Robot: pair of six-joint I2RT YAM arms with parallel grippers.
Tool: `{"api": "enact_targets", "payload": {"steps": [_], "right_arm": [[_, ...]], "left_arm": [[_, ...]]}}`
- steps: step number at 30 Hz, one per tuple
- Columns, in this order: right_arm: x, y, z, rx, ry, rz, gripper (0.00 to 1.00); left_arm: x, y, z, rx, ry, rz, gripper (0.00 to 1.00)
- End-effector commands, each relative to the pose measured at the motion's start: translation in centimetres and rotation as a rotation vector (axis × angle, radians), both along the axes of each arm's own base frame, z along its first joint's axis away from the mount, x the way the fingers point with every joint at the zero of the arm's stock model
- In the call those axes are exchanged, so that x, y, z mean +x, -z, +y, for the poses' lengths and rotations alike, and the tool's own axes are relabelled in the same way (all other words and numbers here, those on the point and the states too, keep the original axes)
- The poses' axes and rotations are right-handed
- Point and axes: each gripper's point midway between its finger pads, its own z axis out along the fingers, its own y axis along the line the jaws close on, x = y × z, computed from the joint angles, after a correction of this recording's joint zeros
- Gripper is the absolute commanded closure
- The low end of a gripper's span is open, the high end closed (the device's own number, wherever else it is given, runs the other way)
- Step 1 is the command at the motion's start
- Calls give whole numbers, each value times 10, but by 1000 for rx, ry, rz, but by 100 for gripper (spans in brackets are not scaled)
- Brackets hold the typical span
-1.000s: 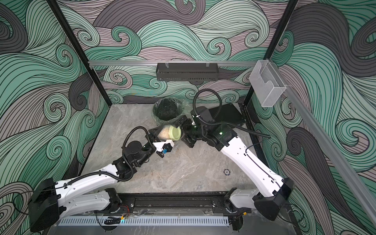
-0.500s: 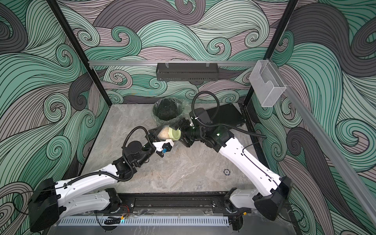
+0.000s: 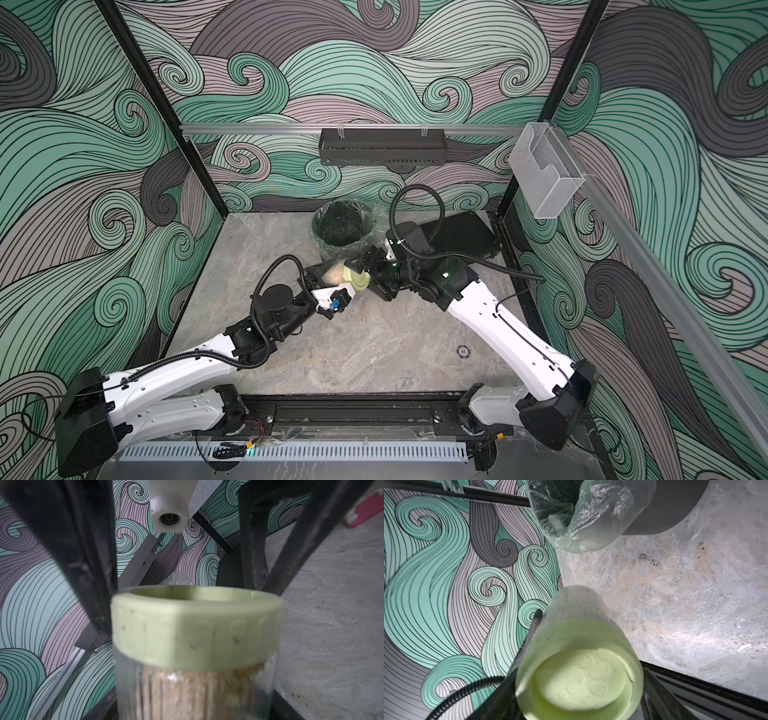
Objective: Empty expired oatmeal from jars
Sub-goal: Unscrew the lid from the jar.
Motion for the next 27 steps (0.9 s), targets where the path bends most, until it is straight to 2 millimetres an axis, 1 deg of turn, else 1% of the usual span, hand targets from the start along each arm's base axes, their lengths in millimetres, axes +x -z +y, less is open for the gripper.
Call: {"api": "enact_targets", "payload": {"steps": [1,6,7,11,16,24,27], "right_arm": [[-19,-4,9,-46,-204,-103,54],[-21,-1,17,-71,-305,-146,56],[-22,-1,16,-88,-327,-164,57],[-22,-2,15,-134,-408,-244,58],[-25,1,18,-169,-516,-332,59],[-29,-2,22,-160,-706,-498,63],[-32,-5,22,-160,-790,-590,65]], "left_arm": [[-2,-75,6,-235,23,-43,100],[-5,-80,9,-273,55,6,100],[-7,-81,10,-285,66,20,100],[-9,-84,12,-312,111,82,100],[-16,-90,9,-336,177,140,100],[-24,-102,10,-393,271,235,100],[-27,-106,10,-414,313,278,100]]}}
